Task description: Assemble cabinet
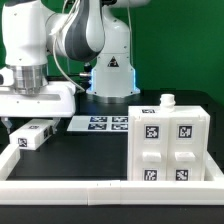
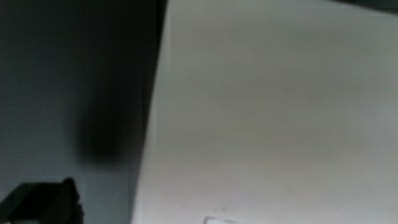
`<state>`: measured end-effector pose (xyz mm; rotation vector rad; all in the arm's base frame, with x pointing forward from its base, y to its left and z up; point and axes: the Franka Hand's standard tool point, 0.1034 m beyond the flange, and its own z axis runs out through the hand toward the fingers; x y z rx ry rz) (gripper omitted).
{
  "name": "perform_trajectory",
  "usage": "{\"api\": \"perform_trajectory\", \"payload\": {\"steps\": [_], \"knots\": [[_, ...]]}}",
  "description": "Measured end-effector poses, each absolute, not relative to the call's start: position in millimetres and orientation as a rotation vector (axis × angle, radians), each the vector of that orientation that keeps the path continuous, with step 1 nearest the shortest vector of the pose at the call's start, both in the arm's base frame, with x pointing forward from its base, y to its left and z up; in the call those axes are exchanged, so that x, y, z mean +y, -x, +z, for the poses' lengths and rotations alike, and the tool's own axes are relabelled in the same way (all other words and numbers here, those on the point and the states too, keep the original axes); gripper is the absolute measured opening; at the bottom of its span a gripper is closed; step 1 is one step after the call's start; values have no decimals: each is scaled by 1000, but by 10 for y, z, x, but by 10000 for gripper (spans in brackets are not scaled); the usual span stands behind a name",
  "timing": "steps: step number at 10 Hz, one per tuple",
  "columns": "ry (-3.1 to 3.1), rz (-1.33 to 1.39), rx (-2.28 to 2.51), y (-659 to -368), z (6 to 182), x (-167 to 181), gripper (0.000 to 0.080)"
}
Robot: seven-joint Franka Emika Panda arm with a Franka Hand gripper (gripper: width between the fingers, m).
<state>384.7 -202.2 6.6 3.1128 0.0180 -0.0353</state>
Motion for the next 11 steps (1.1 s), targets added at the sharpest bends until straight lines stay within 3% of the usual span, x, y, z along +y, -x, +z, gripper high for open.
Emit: {"api": "perform_trajectory", "payload": {"steps": [2, 5, 7, 11], "knots": [[-3113, -35, 19, -3849, 67, -2020, 559], [-3098, -9, 35, -3862, 72, -1993, 560], [-3102, 6, 29, -3921, 146, -1721, 560], [-3143, 67, 50, -4209, 659, -883, 560]]}}
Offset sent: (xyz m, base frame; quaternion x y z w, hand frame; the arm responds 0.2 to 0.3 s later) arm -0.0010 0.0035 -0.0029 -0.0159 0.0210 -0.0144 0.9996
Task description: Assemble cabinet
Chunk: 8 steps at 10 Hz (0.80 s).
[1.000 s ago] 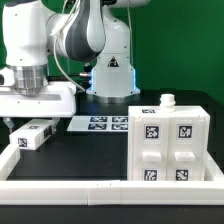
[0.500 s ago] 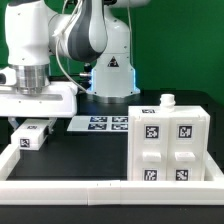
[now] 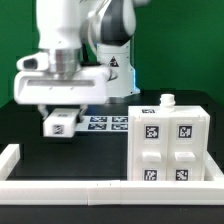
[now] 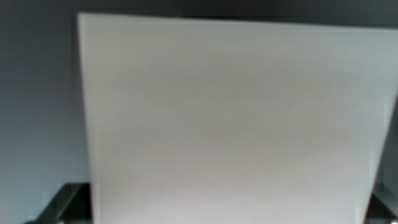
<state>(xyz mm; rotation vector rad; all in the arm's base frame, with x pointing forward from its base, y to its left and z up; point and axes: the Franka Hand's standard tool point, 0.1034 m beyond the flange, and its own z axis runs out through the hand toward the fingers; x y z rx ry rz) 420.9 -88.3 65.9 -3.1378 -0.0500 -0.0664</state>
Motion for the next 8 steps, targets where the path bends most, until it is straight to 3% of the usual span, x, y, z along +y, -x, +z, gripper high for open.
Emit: {"api": "perform_trajectory", "payload": {"steps": [2, 6, 8], "knots": [[3102, -36, -41, -4432, 1041, -441, 560], [3070, 8, -41, -4974, 1684, -223, 560], [3069, 15, -68, -4988, 1647, -266, 561]]}}
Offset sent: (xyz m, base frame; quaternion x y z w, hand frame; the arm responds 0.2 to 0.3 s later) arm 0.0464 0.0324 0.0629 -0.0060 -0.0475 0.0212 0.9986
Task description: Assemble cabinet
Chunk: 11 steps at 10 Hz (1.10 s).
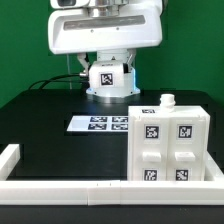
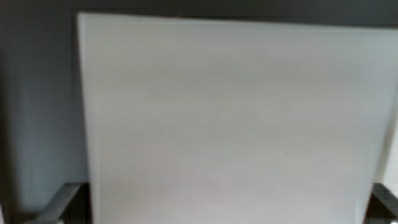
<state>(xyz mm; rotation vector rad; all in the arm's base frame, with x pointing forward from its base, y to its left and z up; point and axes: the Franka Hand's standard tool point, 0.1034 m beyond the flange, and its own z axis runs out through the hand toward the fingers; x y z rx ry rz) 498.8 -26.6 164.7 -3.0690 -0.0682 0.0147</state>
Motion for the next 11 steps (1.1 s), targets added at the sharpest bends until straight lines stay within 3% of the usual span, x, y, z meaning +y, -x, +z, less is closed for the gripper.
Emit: {"api": "perform_trajectory", "payload": {"steps": [4, 6, 9, 11], "knots": [[3070, 16, -83, -4999, 1651, -234, 561], [3065, 0, -237, -5313, 1763, 11, 561], [3070, 67, -388, -5744, 1694, 329, 561], [3073, 58, -372, -5696, 1684, 256, 561]]}}
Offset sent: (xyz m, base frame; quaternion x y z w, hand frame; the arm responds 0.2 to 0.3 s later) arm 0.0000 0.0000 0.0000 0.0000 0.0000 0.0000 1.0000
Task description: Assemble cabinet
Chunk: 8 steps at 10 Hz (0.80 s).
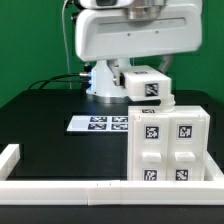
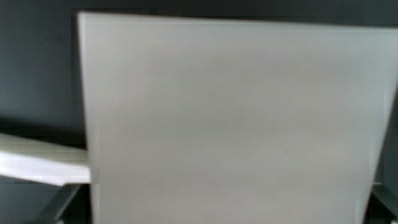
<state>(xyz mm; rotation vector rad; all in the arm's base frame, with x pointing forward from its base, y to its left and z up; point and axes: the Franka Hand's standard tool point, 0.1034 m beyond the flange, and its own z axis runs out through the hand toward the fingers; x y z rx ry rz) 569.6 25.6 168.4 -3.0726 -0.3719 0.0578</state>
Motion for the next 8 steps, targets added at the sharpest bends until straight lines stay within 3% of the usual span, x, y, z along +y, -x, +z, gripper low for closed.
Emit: {"api": "perform_trajectory", "payload": {"steps": [8], "knots": [[3064, 35, -403, -5935, 1615, 640, 561]]}}
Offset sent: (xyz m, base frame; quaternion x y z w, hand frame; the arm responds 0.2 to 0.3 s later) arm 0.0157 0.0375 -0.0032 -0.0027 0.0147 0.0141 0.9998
